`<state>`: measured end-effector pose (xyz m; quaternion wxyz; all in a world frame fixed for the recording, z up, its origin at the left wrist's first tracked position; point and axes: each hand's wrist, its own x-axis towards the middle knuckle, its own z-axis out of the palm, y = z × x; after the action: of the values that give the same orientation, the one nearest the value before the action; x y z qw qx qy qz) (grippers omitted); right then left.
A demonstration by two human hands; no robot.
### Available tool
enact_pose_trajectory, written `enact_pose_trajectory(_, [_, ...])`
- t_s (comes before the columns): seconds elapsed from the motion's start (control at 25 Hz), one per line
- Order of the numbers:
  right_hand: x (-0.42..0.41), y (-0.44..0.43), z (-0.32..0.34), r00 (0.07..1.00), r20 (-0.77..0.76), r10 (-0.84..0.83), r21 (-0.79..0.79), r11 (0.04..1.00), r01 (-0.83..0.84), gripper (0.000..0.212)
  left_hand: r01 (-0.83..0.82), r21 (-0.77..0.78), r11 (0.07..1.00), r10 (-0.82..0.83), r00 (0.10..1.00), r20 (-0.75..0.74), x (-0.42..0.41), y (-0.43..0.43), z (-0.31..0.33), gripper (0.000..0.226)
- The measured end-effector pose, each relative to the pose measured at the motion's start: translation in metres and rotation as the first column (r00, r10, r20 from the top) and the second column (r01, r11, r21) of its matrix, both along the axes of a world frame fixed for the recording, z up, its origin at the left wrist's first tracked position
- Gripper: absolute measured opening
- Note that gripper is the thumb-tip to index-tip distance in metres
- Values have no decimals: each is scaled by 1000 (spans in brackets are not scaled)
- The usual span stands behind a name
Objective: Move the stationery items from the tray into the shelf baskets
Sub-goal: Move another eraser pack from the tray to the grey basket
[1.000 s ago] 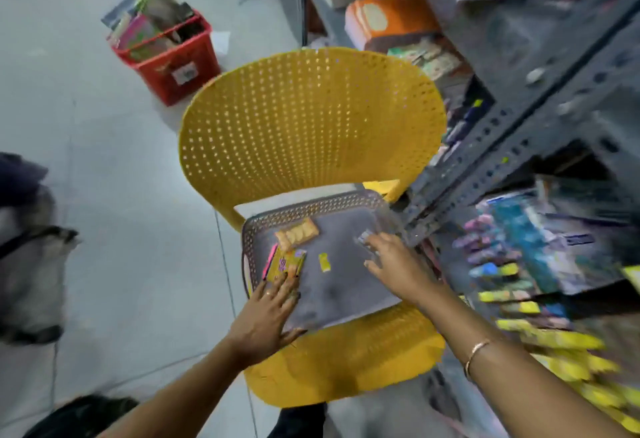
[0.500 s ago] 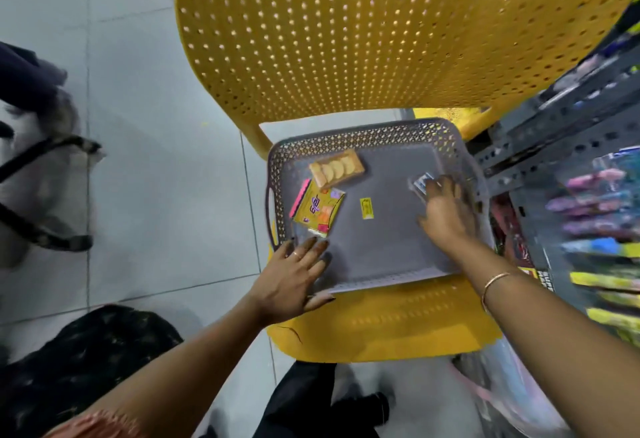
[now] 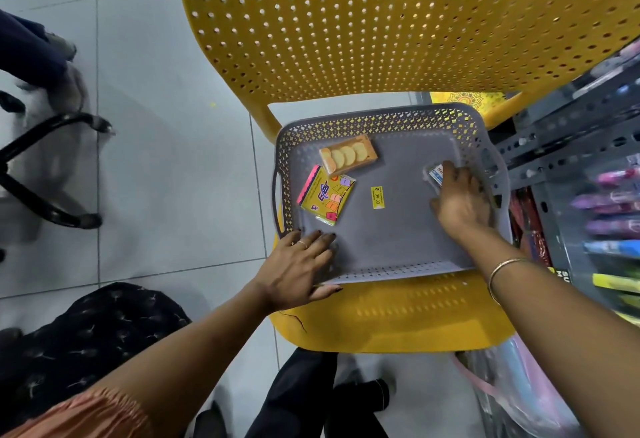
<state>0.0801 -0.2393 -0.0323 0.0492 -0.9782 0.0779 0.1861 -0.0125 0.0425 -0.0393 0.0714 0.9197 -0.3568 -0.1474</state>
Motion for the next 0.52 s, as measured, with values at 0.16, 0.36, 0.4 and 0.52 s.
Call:
enact_pose_trajectory(0.16, [0, 0, -4, 999, 50, -17, -3, 1000, 18, 51, 2, -28, 1000, -2, 1000, 14, 0, 0, -1, 71])
enact_pose_trajectory(0.36, [-5, 1, 4, 993, 117, -4, 48, 999, -1, 57, 5, -14, 1000, -5, 999, 48, -1, 0, -2, 69])
enact_pose_trajectory(0.4, [-5, 1, 10, 992, 129, -4, 64, 998, -4, 59, 3, -5, 1000, -3, 999, 48, 0, 0, -1, 69])
enact_pose_trajectory(0.52, [-1, 3, 41, 983, 179, -36, 118, 993, 15, 63, 4, 18, 1000, -5, 998, 56, 1, -2, 9, 72])
